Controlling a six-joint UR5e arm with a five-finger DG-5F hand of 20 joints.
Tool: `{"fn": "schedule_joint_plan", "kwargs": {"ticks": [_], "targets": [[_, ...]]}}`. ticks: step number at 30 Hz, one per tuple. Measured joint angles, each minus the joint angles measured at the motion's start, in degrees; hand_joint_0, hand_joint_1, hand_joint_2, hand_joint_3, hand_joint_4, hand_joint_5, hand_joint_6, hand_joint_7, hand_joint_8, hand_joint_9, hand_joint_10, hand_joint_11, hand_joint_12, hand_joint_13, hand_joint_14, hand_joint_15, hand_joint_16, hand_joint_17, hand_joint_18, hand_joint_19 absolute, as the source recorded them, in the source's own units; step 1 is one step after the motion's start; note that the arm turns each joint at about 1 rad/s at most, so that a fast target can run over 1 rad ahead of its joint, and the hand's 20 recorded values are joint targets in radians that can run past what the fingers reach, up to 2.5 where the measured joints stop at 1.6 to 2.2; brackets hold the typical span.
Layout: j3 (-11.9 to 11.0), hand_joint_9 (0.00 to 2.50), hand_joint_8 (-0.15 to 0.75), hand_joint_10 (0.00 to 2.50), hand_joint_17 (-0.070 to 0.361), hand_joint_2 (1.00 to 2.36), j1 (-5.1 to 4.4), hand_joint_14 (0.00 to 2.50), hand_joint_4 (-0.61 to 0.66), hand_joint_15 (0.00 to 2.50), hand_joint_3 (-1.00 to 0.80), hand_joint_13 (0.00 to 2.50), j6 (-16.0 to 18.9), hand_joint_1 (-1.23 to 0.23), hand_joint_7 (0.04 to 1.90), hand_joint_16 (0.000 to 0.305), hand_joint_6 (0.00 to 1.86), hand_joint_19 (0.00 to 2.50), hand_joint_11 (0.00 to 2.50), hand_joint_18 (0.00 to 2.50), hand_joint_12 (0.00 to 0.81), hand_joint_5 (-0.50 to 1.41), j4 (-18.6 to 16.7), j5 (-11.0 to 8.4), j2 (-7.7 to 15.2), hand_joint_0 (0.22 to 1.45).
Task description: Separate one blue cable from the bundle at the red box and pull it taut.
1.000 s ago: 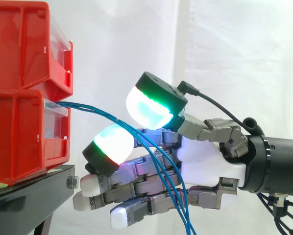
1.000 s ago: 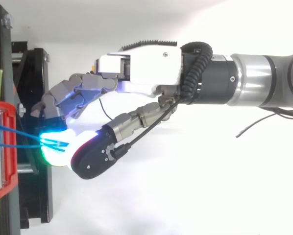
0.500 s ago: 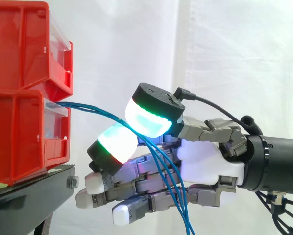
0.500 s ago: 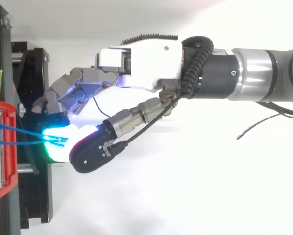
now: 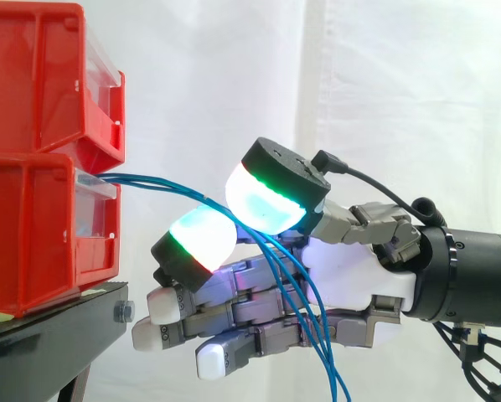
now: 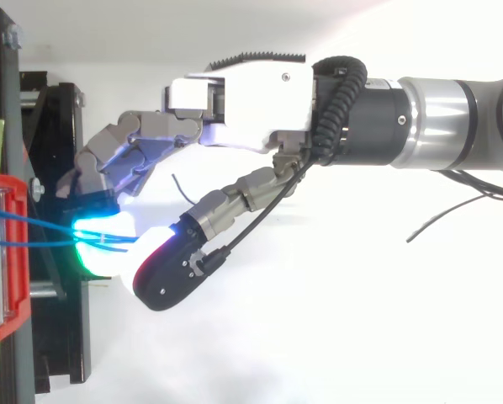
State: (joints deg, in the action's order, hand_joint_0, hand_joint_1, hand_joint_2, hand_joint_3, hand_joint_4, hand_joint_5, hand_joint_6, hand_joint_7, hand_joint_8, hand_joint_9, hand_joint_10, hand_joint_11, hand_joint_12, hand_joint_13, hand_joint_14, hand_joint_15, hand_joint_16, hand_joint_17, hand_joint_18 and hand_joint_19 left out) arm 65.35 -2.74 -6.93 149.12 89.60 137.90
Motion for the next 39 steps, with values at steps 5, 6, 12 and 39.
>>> {"fn": "schedule_joint_plan", "kwargs": {"ticks": [5, 6, 12, 39], "targets": [[0.0, 0.66, 0.295, 0.02, 0.100, 1.00, 0.04, 0.01, 0.15, 0.27, -0.50, 0.42, 0.0, -0.63, 1.02, 0.045, 0.84, 0.65, 0.51, 0.54, 0.346, -0.18, 0.0, 0.03, 0.0, 0.61], [0.0, 0.66, 0.297, 0.01, 0.100, 1.00, 0.04, 0.01, 0.15, 0.27, -0.50, 0.42, 0.0, -0.62, 1.02, 0.045, 0.84, 0.65, 0.51, 0.55, 0.346, -0.18, 0.0, 0.03, 0.0, 0.60], [0.0, 0.68, 0.298, 0.01, 0.099, 1.01, 0.02, 0.01, 0.13, 0.27, -0.42, 0.42, -0.2, -0.58, 1.05, 0.044, 0.84, 0.66, 0.52, 0.55, 0.342, -0.18, -0.2, -0.01, 0.0, 0.64], [-1.1, 0.80, 0.304, 0.02, 0.100, 1.02, -0.16, 0.01, 0.05, 0.29, -0.23, 0.45, 0.7, -0.76, 1.11, 0.044, 0.87, 0.64, 0.81, 0.59, 0.349, -0.19, 2.3, -0.33, 0.0, 0.66]]}}
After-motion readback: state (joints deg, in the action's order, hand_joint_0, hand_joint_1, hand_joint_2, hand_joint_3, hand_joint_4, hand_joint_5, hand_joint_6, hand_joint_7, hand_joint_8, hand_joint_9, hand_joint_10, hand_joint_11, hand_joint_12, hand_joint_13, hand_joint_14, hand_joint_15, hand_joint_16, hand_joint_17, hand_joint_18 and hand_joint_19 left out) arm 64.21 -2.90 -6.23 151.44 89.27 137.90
